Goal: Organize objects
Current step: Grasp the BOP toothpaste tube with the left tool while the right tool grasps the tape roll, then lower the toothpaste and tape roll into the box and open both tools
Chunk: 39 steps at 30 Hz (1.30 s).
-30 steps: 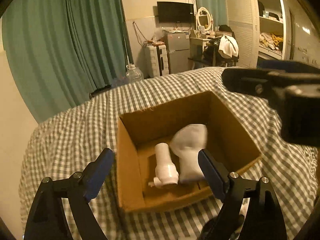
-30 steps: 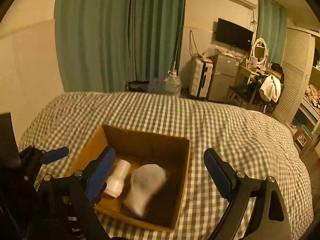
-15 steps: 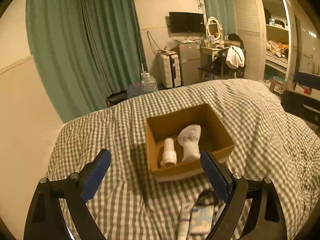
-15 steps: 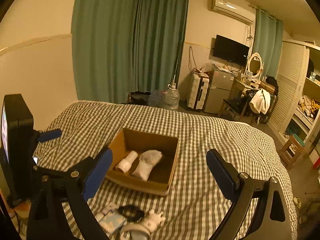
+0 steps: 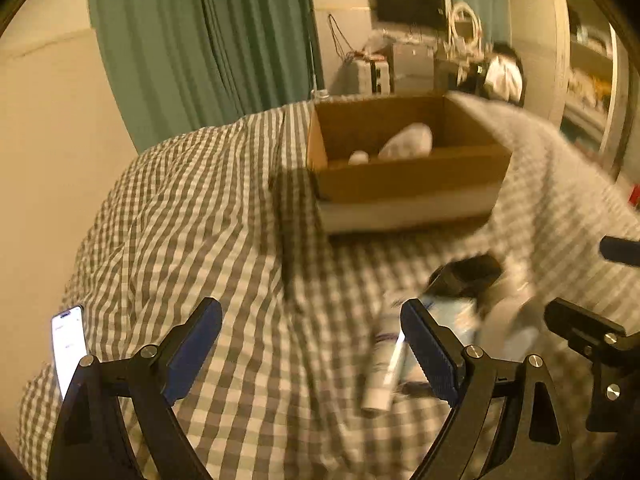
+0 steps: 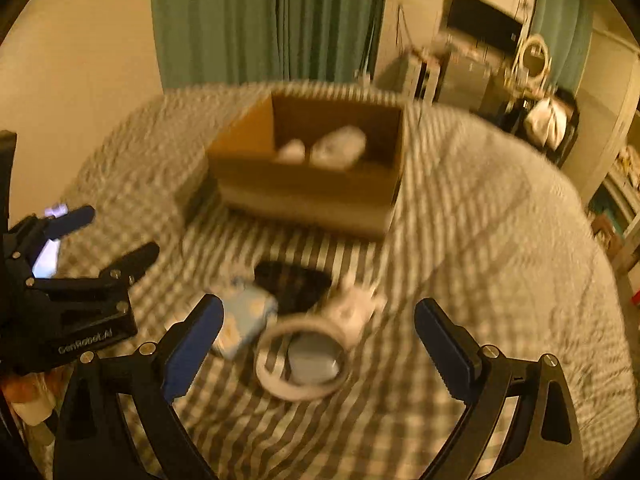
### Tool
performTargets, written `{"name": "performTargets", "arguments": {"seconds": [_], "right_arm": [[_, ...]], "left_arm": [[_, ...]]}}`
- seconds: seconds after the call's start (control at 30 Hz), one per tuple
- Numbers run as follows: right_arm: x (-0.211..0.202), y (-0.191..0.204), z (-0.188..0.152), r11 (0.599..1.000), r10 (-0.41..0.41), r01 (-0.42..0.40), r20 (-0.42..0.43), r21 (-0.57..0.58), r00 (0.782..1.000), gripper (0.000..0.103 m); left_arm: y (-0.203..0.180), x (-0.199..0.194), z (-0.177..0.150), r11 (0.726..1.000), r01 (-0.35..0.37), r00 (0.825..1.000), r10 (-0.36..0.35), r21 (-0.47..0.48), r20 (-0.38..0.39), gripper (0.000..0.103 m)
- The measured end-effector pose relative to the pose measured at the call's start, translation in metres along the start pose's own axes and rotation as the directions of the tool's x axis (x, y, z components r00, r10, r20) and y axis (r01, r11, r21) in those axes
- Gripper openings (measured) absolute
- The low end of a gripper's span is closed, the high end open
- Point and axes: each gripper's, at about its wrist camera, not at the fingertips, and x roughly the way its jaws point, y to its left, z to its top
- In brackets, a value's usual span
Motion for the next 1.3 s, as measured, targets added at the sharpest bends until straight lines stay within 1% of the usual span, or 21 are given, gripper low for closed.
{"name": "performTargets", "arguments": {"seconds": [0.07, 0.13, 0.17, 0.2, 0.3, 0.37, 0.4, 0.43, 0.47, 0.53, 0.57, 0.6, 0.63, 0.7, 0.77, 0.8, 0.83, 1.07, 1.23, 1.3], "right_arm": [[0.016, 0.002, -0.013, 1.0, -0.014, 0.014, -0.033, -0.008, 0.999, 0.097], [0.031, 0.004, -0.022, 1.0, -0.024, 0.023, -0.063, -0.019, 0.998, 0.097], [0.039, 0.004, -0.026, 0.999, -0.026, 0.024, -0.083, -0.02, 0.996, 0.097], [0.043, 0.003, -0.028, 1.0, -0.026, 0.024, -0.098, -0.018, 0.995, 0.097], [0.054, 0.001, -0.028, 1.0, -0.015, 0.014, -0.13, -0.007, 0.991, 0.097], [0.061, 0.001, -0.028, 1.0, -0.01, 0.009, -0.154, -0.003, 0.988, 0.097], [0.066, 0.001, -0.03, 1.0, -0.005, 0.006, -0.174, 0.003, 0.985, 0.097], [0.069, 0.0, -0.03, 1.0, 0.009, -0.007, -0.186, 0.013, 0.982, 0.097], [0.072, -0.001, -0.03, 0.999, 0.026, -0.021, -0.197, 0.026, 0.98, 0.097], [0.076, -0.003, -0.03, 0.998, 0.043, -0.035, -0.214, 0.042, 0.976, 0.097], [0.078, -0.003, -0.031, 0.998, 0.048, -0.039, -0.223, 0.045, 0.974, 0.097], [0.08, -0.002, -0.032, 0.998, 0.051, -0.042, -0.232, 0.045, 0.971, 0.097], [0.082, -0.002, -0.032, 0.998, 0.053, -0.044, -0.238, 0.043, 0.97, 0.097], [0.087, 0.003, -0.035, 0.999, 0.041, -0.037, -0.267, 0.018, 0.963, 0.097], [0.091, 0.008, -0.038, 0.999, 0.033, -0.035, -0.281, -0.003, 0.959, 0.096], [0.091, 0.01, -0.04, 0.999, 0.028, -0.033, -0.278, -0.012, 0.96, 0.089], [0.09, 0.011, -0.042, 0.999, 0.022, -0.028, -0.277, -0.019, 0.961, 0.086], [0.069, 0.007, -0.046, 1.0, 0.007, -0.009, -0.216, -0.008, 0.976, 0.085], [0.048, 0.012, -0.042, 1.0, 0.022, -0.023, -0.162, -0.003, 0.987, 0.085], [0.037, 0.017, -0.043, 1.0, 0.027, -0.028, -0.144, -0.01, 0.989, 0.085]], "left_arm": [[-0.003, 0.012, -0.009, 1.0, 0.01, 0.999, -0.009, 0.014, -0.031, 0.094], [-0.001, 0.023, -0.015, 0.999, 0.05, 0.997, -0.051, -0.013, -0.061, 0.094], [0.0, 0.029, -0.018, 0.996, 0.082, 0.994, -0.084, -0.028, -0.074, 0.094], [-0.001, 0.032, -0.02, 0.995, 0.099, 0.991, -0.101, -0.031, -0.083, 0.093], [-0.005, 0.038, -0.025, 0.992, 0.123, 0.986, -0.123, -0.011, -0.108, 0.092], [-0.01, 0.044, -0.026, 0.991, 0.134, 0.982, -0.132, 0.009, -0.135, 0.085], [-0.011, 0.048, -0.027, 0.989, 0.146, 0.979, -0.143, 0.011, -0.149, 0.077], [-0.013, 0.051, -0.028, 0.987, 0.162, 0.975, -0.158, 0.008, -0.158, 0.071], [-0.014, 0.054, -0.029, 0.984, 0.18, 0.969, -0.177, 0.006, -0.17, 0.069], [-0.02, 0.062, -0.03, 0.978, 0.207, 0.958, -0.201, 0.01, -0.205, 0.06], [-0.024, 0.067, -0.031, 0.975, 0.224, 0.951, -0.214, 0.017, -0.224, 0.058], [-0.026, 0.069, -0.031, 0.973, 0.228, 0.949, -0.218, 0.019, -0.227, 0.054], [-0.027, 0.069, -0.031, 0.971, 0.24, 0.946, -0.23, 0.017, -0.227, 0.043], [-0.028, 0.068, -0.032, 0.959, 0.282, 0.934, -0.275, 0.0, -0.228, 0.026], [-0.028, 0.065, -0.033, 0.961, 0.276, 0.937, -0.27, -0.003, -0.221, 0.025], [-0.028, 0.062, -0.034, 0.961, 0.275, 0.938, -0.271, -0.01, -0.216, 0.025], [-0.026, 0.06, -0.035, 0.961, 0.275, 0.938, -0.272, -0.018, -0.215, 0.025], [-0.011, 0.032, -0.038, 0.955, 0.286, 0.936, -0.296, -0.078, -0.188, 0.025], [-0.008, 0.011, -0.034, 0.963, 0.258, 0.947, -0.268, -0.077, -0.175, 0.025], [-0.003, 0.0, -0.03, 0.968, 0.236, 0.957, -0.247, -0.084, -0.156, 0.025]]}}
